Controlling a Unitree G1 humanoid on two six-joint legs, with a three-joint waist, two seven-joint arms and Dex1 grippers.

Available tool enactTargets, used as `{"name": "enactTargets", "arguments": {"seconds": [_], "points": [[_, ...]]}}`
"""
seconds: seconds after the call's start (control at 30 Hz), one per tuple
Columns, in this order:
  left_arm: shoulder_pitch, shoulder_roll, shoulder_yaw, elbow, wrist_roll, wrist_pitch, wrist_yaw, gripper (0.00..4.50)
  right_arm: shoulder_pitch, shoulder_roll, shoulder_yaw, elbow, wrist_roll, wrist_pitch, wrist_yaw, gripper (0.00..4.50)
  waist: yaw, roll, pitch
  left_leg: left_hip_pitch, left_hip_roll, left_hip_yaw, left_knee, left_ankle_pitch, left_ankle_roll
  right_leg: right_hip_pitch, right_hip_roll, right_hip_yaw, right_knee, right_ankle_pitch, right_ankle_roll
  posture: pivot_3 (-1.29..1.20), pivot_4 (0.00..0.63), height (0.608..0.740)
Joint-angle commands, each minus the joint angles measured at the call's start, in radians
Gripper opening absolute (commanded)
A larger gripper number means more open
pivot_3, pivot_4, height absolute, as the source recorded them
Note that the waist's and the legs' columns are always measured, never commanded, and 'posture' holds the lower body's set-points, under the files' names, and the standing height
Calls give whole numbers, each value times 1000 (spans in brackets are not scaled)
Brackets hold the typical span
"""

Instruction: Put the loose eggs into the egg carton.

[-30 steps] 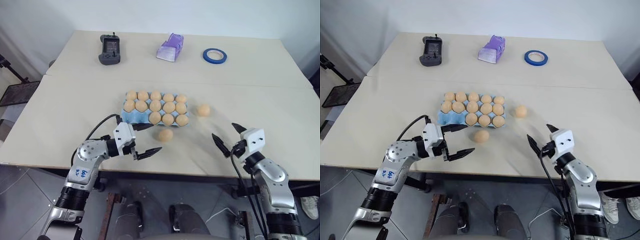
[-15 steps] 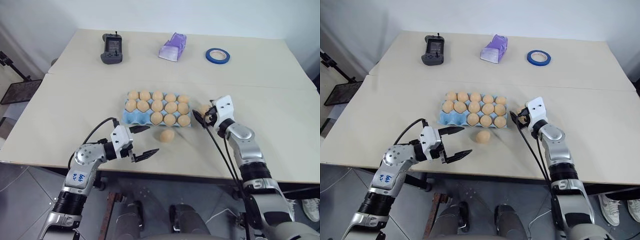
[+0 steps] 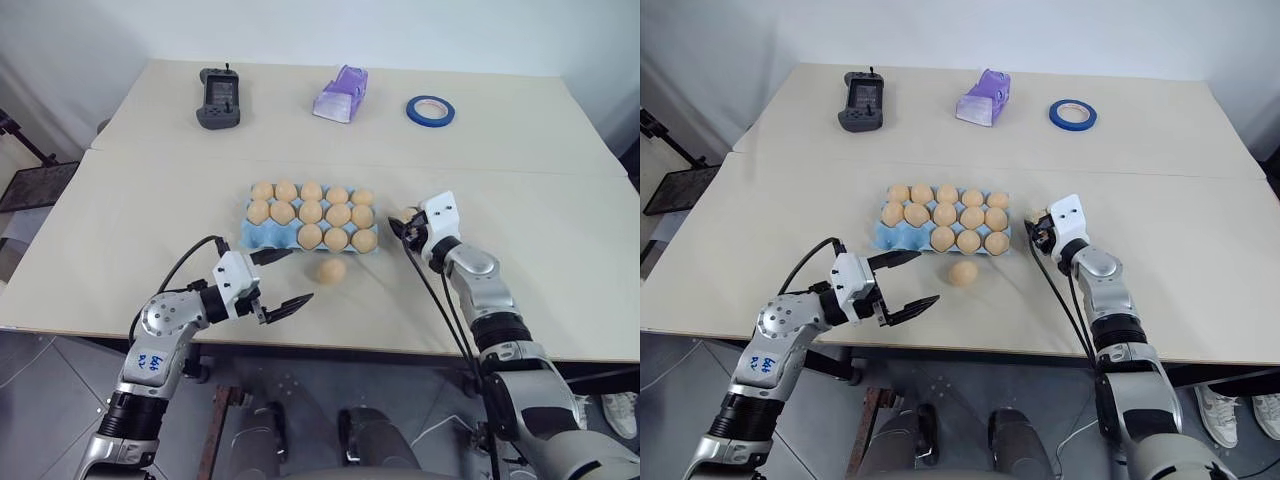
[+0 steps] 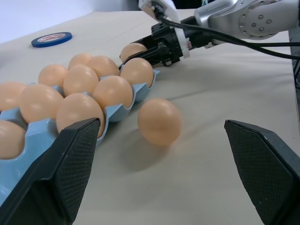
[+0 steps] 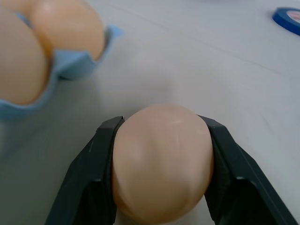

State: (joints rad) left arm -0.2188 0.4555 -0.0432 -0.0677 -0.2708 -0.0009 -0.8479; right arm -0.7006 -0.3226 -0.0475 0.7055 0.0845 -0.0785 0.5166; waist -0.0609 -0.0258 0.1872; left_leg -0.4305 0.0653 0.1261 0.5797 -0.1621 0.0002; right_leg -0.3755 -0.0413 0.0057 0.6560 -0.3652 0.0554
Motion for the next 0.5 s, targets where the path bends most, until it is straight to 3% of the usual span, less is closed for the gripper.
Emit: {"name": "enactTargets", "arguments": {"seconds": [0.03, 0.27, 0.5], "points": [[18, 3, 24, -35, -13, -14, 12, 4500, -7, -2, 5, -168, 58, 39, 82, 1858, -1, 0, 0, 0, 0, 0, 0, 0, 0, 0, 0, 0, 0, 0, 0, 0, 150, 740], [88, 18, 96, -37, -15, -27, 52, 4500, -62, 57, 100, -380, 83, 185, 165, 1858, -18, 0, 0, 0, 1, 0, 0, -1, -2, -1, 0, 0, 1, 0, 0, 0, 150, 740], [185, 33, 207, -75, -27, -22, 124, 4500, -115, 176, 236, -400, 40, 241, 187, 1858, -24, 0, 0, 0, 1, 0, -3, -2, -3, -2, -1, -1, 1, -1, -1, 0, 150, 740]]}}
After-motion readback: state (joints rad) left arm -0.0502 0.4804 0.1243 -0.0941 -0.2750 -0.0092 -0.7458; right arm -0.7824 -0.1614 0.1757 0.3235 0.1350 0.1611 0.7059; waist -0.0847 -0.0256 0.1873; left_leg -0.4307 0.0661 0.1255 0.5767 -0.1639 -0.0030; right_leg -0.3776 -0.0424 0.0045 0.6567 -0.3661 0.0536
